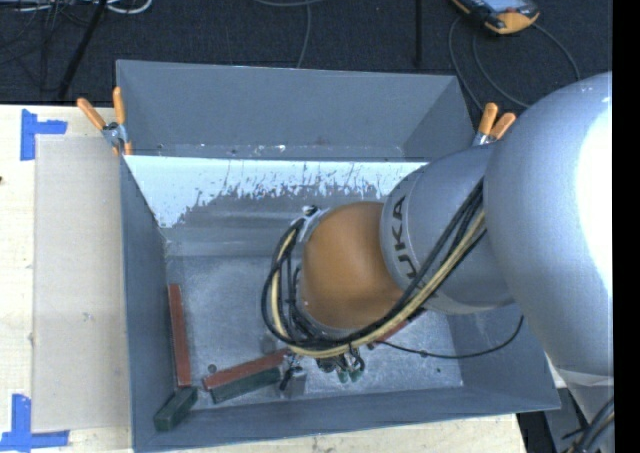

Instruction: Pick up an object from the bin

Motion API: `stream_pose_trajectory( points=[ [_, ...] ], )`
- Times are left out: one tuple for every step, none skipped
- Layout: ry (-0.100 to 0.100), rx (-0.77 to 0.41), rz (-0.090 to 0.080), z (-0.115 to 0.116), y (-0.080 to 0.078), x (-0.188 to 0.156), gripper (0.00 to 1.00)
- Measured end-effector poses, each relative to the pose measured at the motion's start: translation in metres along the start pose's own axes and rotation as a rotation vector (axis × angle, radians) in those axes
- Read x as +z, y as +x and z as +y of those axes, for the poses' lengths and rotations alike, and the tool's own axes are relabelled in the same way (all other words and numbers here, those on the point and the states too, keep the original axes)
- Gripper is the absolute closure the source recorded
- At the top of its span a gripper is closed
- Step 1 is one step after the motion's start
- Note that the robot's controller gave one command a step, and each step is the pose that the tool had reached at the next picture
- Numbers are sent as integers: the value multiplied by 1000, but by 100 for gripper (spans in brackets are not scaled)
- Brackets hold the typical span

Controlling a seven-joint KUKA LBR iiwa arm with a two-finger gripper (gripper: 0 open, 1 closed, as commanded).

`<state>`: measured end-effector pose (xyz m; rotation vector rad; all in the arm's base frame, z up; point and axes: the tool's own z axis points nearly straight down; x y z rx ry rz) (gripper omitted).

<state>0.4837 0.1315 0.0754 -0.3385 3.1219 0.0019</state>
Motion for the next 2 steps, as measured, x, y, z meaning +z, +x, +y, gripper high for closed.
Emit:
stream_pose_trajectory(
  points=[
    [0, 1, 0, 0, 0, 0, 100],
    [1, -62, 1, 46, -6, -134, 100]
  ],
)
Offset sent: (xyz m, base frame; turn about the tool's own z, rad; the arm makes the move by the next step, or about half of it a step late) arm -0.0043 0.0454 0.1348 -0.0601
